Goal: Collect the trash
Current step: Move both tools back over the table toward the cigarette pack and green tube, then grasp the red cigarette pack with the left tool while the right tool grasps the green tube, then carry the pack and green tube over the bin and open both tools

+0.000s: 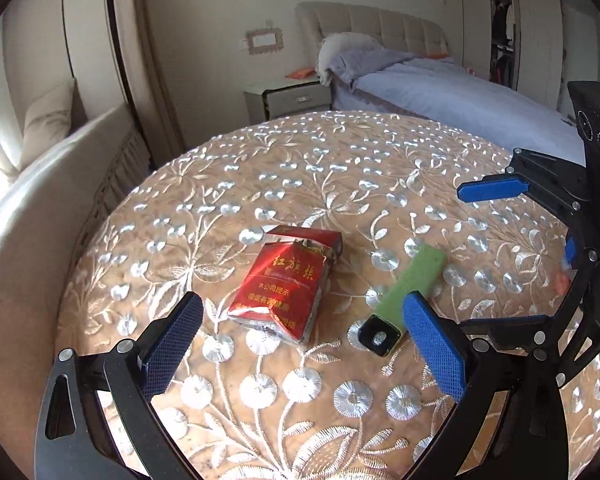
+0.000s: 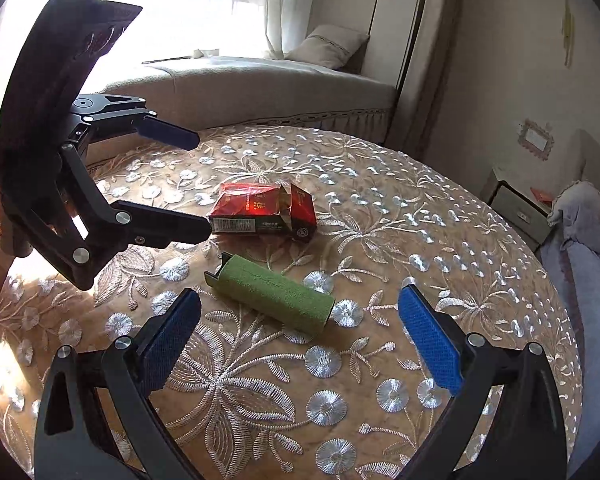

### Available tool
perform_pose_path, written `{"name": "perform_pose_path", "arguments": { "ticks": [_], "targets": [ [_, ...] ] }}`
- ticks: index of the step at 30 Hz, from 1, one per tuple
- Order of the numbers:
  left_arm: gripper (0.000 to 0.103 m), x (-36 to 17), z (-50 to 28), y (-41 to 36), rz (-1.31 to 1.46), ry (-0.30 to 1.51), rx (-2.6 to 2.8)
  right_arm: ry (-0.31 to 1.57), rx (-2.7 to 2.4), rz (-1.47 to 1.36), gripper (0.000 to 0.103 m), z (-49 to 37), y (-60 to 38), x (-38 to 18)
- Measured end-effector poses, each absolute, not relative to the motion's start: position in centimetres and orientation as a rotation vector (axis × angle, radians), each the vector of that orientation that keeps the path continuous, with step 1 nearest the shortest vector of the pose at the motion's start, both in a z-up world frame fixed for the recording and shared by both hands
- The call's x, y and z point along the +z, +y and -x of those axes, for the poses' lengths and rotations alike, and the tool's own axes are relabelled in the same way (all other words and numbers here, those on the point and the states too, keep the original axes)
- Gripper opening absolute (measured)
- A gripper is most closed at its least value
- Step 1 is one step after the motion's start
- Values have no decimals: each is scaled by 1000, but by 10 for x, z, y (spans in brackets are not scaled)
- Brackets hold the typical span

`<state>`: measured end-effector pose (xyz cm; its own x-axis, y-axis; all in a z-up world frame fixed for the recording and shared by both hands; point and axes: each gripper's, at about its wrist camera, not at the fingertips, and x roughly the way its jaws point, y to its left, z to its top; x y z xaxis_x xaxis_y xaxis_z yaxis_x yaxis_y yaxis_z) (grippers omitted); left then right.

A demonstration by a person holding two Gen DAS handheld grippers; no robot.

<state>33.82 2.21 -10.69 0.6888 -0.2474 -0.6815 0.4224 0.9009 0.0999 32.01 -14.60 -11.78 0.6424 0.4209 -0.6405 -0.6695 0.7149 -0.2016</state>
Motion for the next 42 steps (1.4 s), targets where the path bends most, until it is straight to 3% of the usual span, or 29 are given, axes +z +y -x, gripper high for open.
{"name": "perform_pose_path", "arguments": {
  "ticks": [7,9,11,12,17,26,35,42],
  "targets": [
    [97,-135,-380,21,-249,825,-462,698,718,541,98,-351,-121,-140],
    [88,-140,-386,20,-261,839,-452,729,745,517,98,-357,-118,-142],
    [62,-146,-391,22,-243,878,-448,764,761,485,98,-358,-116,-145],
    [62,-147,-393,23,-219,889,-456,778,770,474,97,-357,-115,-146],
    [57,-146,-385,22,-214,884,-449,791,805,459,60,-345,-114,-147],
    [55,-134,-353,31,-170,864,-365,791,745,434,29,-297,-124,-147],
    [55,-109,-274,31,-130,783,-325,770,631,301,27,-231,-151,-133],
    [55,-98,-194,-10,-154,704,-382,709,484,230,27,-171,-187,-123]
  ]
}}
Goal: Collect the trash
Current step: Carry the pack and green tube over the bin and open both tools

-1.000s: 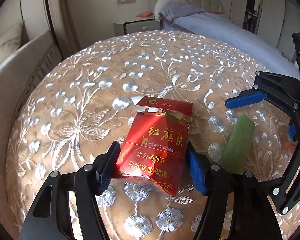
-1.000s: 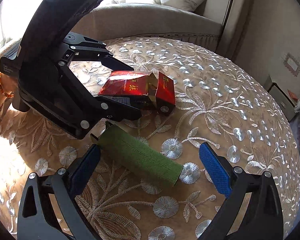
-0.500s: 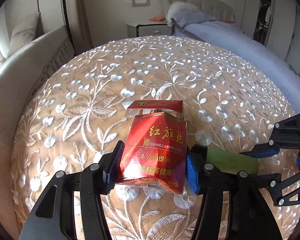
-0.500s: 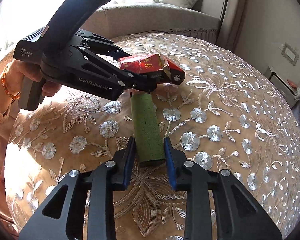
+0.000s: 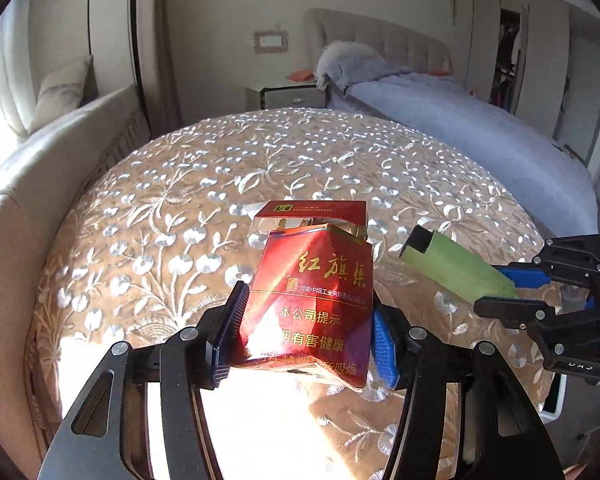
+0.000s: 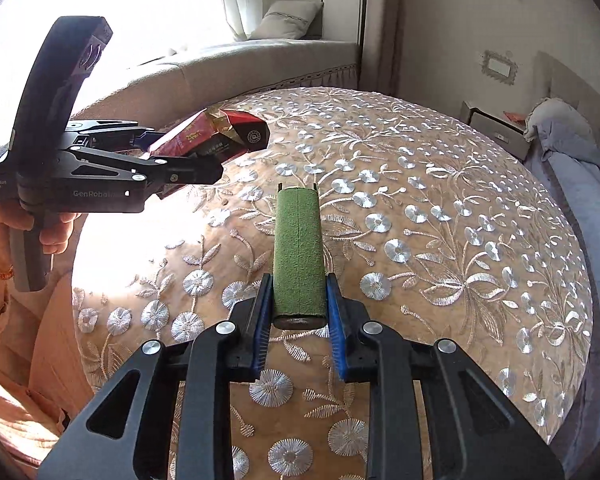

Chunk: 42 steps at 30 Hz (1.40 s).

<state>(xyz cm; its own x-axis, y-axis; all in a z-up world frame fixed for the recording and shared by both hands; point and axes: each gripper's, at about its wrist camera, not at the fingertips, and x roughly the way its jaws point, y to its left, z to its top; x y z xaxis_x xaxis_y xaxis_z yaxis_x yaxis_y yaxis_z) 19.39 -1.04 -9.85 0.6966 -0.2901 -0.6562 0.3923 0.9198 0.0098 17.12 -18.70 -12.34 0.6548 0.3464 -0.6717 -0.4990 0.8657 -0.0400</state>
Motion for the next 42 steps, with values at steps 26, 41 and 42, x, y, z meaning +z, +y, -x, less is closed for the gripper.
{"name": "perform_pose_path", "arguments": {
  "ticks": [26,41,42],
  "targets": [
    [55,-110,-31,-208,-423,584,-767,612,25,33,27,35,-344,-118],
    [55,-187,2,-325,-583,734,-1010,738,-203,-75,27,76,-417,-180],
    [55,-193,2,-330,-594,749,-1017,756,-212,-90,27,77,-425,-188]
  ]
}}
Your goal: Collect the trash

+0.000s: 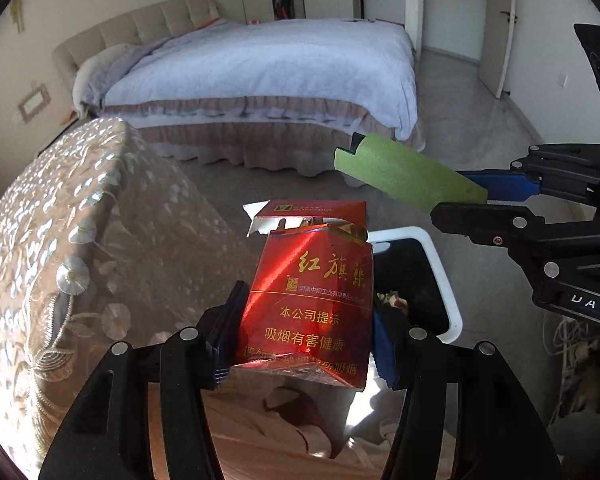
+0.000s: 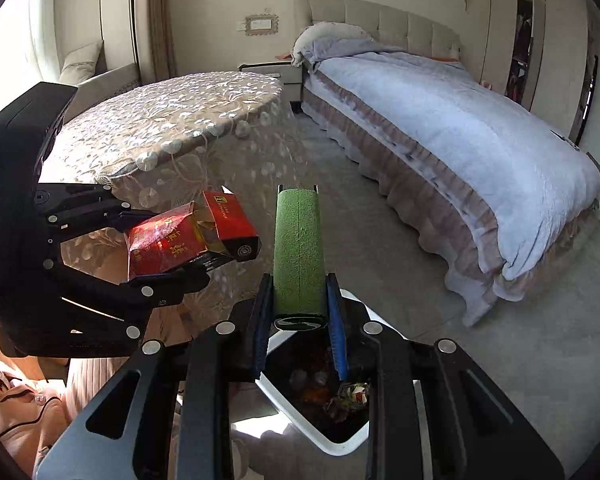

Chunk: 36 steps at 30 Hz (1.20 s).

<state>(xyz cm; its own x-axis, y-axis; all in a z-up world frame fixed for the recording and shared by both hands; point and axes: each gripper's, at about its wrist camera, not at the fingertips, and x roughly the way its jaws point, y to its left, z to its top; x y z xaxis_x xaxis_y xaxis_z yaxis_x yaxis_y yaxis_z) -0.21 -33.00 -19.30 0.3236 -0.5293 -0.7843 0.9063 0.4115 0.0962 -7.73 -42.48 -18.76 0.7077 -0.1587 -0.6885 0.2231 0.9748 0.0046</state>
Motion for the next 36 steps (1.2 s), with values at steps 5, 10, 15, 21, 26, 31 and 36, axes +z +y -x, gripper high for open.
{"name": "perform_pose_path", "arguments": {
  "ticks": [5,10,15,21,26,31,36],
  "targets": [
    [55,-220,6,-356,-654,797,-1049,827,-255,-149,27,82,-446,-221],
    [55,-244,6,-377,-697,849,-1071,879,-277,-185,27,84,-465,-252],
    [55,-267,9,-392,-723,903,-1086,936,-293,-209,27,84,-478,-277],
    [55,-295,10,-407,-756,966,-1104,1000,-309,-225,27,83,-486,-300],
    [55,-315,7,-422,-775,1017,-1115,1039,-328,-220,27,85,-491,-315],
    [96,-343,2,-432,-790,1144,-1123,1112,-341,-234,44,83,-502,-335],
    [98,-354,0,-424,-771,1218,-1149,1119,-416,-277,98,95,-520,-342]
  ]
}}
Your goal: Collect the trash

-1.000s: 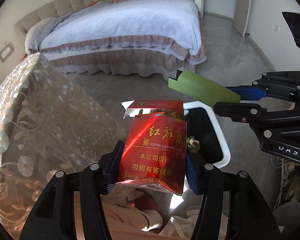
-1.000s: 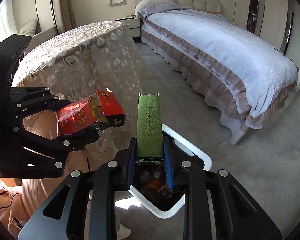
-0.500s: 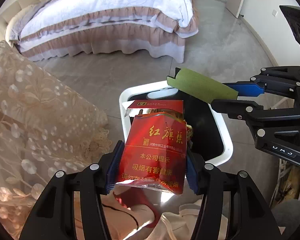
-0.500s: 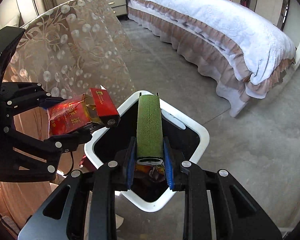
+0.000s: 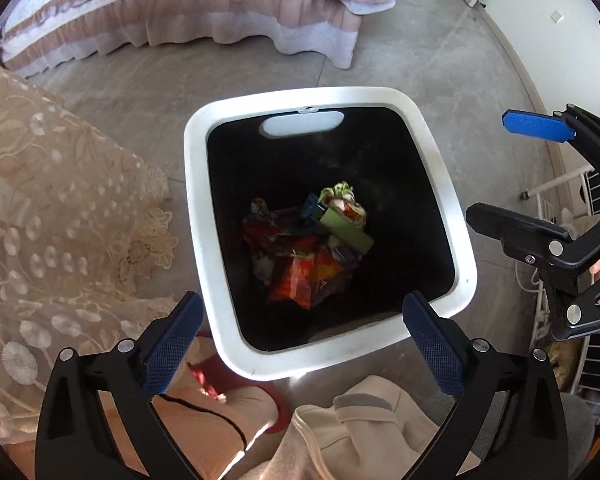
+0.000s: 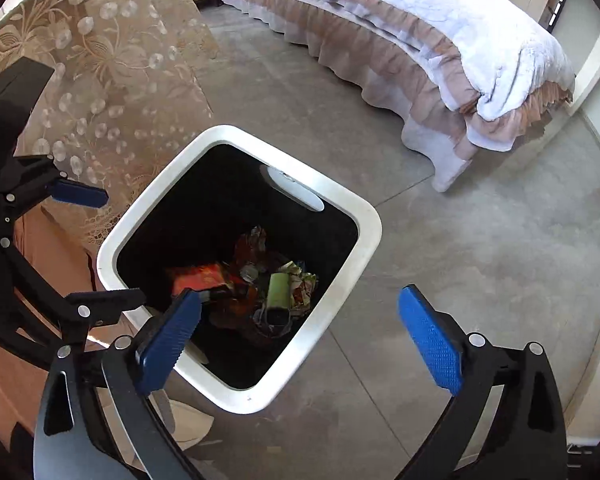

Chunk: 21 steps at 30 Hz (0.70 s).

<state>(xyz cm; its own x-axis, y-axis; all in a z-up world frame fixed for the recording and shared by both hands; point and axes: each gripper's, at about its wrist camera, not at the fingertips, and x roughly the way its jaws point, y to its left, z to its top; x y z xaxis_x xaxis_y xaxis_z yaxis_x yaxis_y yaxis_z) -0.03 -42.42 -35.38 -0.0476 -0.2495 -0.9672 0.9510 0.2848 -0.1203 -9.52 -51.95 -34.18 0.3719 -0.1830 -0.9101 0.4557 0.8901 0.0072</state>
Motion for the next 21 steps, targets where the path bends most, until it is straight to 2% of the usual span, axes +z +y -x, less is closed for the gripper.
{"name": "perform_pose_path", "arguments": {
  "ticks": [10,21],
  "targets": [
    [98,-293,-2,-397,-683,1076,-1092,1033,-423,-170,98,94,-498,-299],
    [98,-185,-32,-311,-523,872,-886,769,-412,-21,98,68,-430,-196]
  ]
}}
